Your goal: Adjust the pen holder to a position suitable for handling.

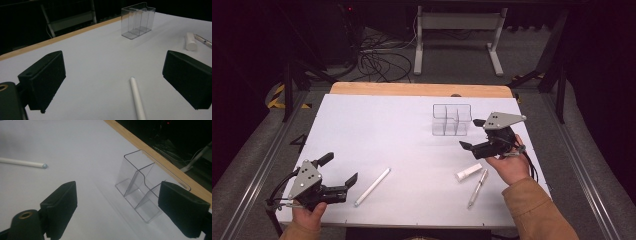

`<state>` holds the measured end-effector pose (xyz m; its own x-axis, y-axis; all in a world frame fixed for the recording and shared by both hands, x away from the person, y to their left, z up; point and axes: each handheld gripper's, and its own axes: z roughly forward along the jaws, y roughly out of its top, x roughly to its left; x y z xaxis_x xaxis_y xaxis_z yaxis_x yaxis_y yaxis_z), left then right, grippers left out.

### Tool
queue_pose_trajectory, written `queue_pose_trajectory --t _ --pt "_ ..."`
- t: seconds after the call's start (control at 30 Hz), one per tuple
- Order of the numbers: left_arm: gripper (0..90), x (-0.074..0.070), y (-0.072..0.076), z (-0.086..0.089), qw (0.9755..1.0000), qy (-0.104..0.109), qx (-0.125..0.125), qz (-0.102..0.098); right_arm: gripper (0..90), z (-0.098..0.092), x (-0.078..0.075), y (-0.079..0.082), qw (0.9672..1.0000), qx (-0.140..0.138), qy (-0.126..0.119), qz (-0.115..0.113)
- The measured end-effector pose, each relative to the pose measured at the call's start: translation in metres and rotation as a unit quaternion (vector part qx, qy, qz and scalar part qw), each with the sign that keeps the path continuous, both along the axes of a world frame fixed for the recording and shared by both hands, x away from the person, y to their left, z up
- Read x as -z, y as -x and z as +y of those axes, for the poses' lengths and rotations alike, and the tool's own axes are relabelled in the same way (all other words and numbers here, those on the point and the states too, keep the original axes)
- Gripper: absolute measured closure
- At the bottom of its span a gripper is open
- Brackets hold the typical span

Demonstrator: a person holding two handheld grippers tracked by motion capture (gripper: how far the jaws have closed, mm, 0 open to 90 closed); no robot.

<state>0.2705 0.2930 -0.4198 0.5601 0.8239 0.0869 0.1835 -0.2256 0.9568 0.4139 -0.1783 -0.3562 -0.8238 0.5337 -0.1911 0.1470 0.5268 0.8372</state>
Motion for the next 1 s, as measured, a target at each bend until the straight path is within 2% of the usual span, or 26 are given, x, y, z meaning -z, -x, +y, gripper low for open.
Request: queue_pose_trajectory --t 0.13,0.2,0.33,0.5,0.63,1.0 --pt "5.6 0.000 0.000 0.000 1.0000 0.001 -0.001 0.000 16.7 0.000 0.000 -0.005 1.0000 0.004 0.000 -0.001" --pt "5.6 0.000 0.000 0.000 1.0000 -0.001 0.000 0.000 17.5 0.003 -0.002 -0.010 0.9999 0.006 0.012 -0.003" --pt "5.6 0.000 -0.001 0.000 1.0000 -0.001 0.000 0.000 19.2 0.005 -0.003 -0.015 0.9997 0.007 0.021 -0.006" --pt "5.9 0.001 -0.001 0.001 1.0000 0.005 -0.003 -0.001 24.3 0.008 -0.002 -0.025 0.9997 0.008 0.021 0.002" --pt "5.9 0.001 -0.001 0.001 1.0000 0.002 -0.003 -0.001 29.8 0.014 0.000 -0.037 0.9994 0.007 0.031 0.012" --pt "6.3 0.001 -0.002 0.002 1.0000 0.008 0.001 0.001 36.7 0.025 0.009 -0.061 0.9982 0.008 0.050 0.032"
